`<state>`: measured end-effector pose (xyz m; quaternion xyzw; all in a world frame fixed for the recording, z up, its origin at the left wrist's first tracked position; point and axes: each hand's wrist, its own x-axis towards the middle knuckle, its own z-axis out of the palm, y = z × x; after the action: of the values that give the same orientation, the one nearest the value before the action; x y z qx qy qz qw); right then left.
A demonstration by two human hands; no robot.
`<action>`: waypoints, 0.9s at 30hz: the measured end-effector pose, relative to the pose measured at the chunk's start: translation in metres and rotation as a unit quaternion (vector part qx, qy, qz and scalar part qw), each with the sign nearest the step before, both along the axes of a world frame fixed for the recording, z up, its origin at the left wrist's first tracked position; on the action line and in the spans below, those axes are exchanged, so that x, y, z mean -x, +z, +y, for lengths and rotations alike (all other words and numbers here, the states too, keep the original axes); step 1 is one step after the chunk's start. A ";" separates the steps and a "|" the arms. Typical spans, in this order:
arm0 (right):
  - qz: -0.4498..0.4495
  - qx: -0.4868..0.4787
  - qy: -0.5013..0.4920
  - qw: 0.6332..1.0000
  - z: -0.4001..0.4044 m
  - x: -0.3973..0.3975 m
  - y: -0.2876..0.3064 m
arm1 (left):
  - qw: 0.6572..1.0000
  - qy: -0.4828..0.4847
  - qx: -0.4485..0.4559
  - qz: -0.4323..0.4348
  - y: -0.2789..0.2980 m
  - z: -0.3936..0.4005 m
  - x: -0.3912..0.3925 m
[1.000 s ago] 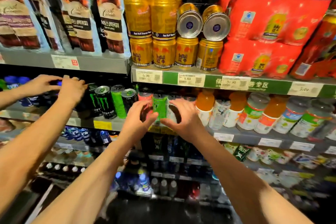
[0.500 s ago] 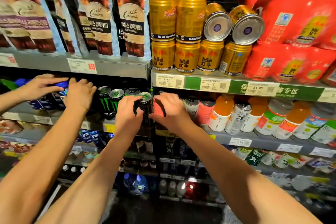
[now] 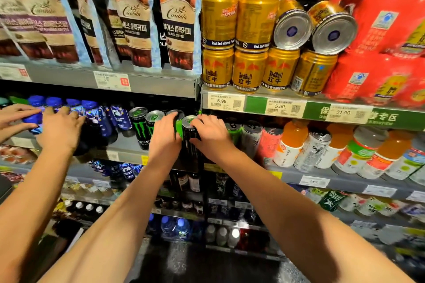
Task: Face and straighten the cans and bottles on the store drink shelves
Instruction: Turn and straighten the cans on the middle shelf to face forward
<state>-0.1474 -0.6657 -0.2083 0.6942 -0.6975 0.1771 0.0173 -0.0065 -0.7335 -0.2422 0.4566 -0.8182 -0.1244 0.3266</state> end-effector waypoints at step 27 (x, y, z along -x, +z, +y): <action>0.001 -0.023 0.048 0.999 0.005 0.008 0.009 | 0.998 -0.027 0.001 -0.049 0.010 0.002 -0.027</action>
<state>-0.1554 -0.6605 -0.1994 0.7274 -0.6672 0.1604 -0.0064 0.0203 -0.7319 -0.2321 0.4398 -0.8452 -0.1094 0.2833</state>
